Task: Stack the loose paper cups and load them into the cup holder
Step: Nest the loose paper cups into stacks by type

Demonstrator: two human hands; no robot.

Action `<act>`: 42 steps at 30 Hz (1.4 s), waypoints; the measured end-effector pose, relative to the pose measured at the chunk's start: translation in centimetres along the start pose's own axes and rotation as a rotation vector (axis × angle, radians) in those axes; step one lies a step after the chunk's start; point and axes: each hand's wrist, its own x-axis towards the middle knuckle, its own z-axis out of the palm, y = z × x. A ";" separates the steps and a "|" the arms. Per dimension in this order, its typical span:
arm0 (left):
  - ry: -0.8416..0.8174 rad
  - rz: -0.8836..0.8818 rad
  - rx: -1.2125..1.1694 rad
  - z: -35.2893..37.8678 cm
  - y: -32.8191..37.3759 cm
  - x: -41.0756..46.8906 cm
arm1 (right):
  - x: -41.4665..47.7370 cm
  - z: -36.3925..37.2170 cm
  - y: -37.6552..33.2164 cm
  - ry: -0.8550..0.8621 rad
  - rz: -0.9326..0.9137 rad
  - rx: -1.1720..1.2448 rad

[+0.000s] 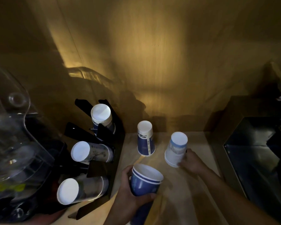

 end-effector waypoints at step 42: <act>0.000 -0.100 -0.069 3.8 1.7 0.0 | -9.0 -5.8 -11.0 -0.021 -0.520 0.491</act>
